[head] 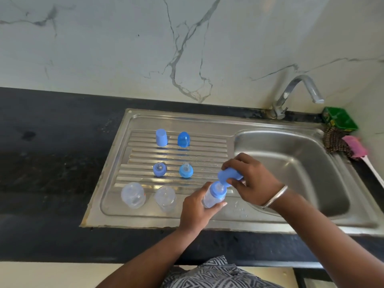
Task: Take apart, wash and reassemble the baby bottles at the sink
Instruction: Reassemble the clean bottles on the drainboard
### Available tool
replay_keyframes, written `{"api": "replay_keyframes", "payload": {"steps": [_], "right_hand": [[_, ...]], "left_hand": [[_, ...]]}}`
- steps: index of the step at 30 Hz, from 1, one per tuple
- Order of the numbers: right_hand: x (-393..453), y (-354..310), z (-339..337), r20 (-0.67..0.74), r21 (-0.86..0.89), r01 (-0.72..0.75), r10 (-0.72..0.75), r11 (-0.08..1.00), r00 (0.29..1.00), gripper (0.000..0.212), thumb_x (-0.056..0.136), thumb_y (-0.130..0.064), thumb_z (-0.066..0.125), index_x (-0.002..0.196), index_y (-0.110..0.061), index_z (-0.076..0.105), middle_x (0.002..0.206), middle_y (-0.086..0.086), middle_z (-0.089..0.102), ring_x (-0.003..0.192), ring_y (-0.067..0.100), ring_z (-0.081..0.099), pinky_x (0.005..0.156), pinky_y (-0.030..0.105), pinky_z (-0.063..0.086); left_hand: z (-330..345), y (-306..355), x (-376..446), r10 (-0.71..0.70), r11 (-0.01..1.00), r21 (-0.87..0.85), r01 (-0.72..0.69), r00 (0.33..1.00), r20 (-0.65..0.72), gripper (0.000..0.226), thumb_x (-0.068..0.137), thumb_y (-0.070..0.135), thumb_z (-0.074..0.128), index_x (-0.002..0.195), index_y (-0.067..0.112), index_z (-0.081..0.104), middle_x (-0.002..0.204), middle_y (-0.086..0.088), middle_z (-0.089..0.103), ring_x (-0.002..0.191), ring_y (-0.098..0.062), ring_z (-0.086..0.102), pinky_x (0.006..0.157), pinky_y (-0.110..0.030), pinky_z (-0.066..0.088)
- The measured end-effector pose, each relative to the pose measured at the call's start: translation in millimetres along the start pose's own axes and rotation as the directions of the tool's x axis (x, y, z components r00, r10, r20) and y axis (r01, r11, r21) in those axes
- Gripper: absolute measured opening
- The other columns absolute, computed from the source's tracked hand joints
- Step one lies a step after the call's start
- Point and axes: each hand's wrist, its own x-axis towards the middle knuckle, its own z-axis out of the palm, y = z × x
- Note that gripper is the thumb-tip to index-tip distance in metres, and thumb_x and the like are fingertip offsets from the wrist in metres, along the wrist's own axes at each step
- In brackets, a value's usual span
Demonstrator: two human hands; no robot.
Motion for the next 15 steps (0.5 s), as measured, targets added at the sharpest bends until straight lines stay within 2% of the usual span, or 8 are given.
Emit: {"api": "replay_keyframes", "payload": {"steps": [4, 9, 11, 15], "right_hand": [[-0.4, -8.1, -1.7, 0.097, -0.074, -0.001, 0.008, 0.997, 0.995, 0.035, 0.078, -0.023, 0.063, 0.113, -0.024, 0.063, 0.100, 0.000, 0.055, 0.078, 0.020, 0.059, 0.069, 0.038, 0.054], [-1.8, -23.4, 4.6, 0.209, -0.226, -0.040, 0.089, 0.973, 0.974, 0.038, 0.084, -0.029, 0.064, 0.121, -0.034, 0.059, 0.112, -0.006, 0.052, 0.088, 0.018, 0.060, 0.069, 0.024, 0.043], [0.8, -27.2, 11.6, 0.226, -0.219, -0.026, 0.077, 0.975, 0.971, 0.038, 0.083, -0.028, 0.064, 0.121, -0.032, 0.059, 0.113, -0.005, 0.057, 0.093, 0.019, 0.061, 0.074, 0.027, 0.049], [8.9, -30.8, 17.7, 0.260, -0.225, -0.050, 0.110, 0.973, 0.959, 0.037, 0.081, -0.025, 0.062, 0.118, -0.030, 0.059, 0.109, -0.005, 0.063, 0.098, 0.021, 0.061, 0.082, 0.036, 0.053]], "left_hand": [[0.0, -1.4, 0.2, 0.011, 1.000, 0.019, -0.011, 1.000, -0.006, 0.060, 0.075, 0.066, 0.074, 0.126, 0.037, 0.060, 0.104, 0.019, 0.071, 0.094, -0.003, 0.067, 0.080, -0.031, 0.055], [-0.2, -1.0, -0.2, -0.007, 0.999, 0.038, 0.008, 1.000, -0.020, 0.062, 0.073, 0.067, 0.073, 0.126, 0.038, 0.061, 0.100, 0.020, 0.071, 0.089, 0.001, 0.066, 0.078, -0.022, 0.053], [-0.1, -1.4, -1.4, -0.023, 0.999, 0.025, 0.024, 0.999, -0.035, 0.069, 0.070, 0.068, 0.071, 0.129, 0.033, 0.061, 0.103, 0.019, 0.071, 0.093, 0.001, 0.066, 0.082, -0.020, 0.052], [1.3, -2.7, -1.1, -0.052, 0.999, 0.009, 0.052, 0.998, -0.031, 0.071, 0.069, 0.066, 0.068, 0.129, 0.028, 0.063, 0.101, 0.014, 0.074, 0.093, -0.001, 0.068, 0.083, -0.031, 0.056]]}}
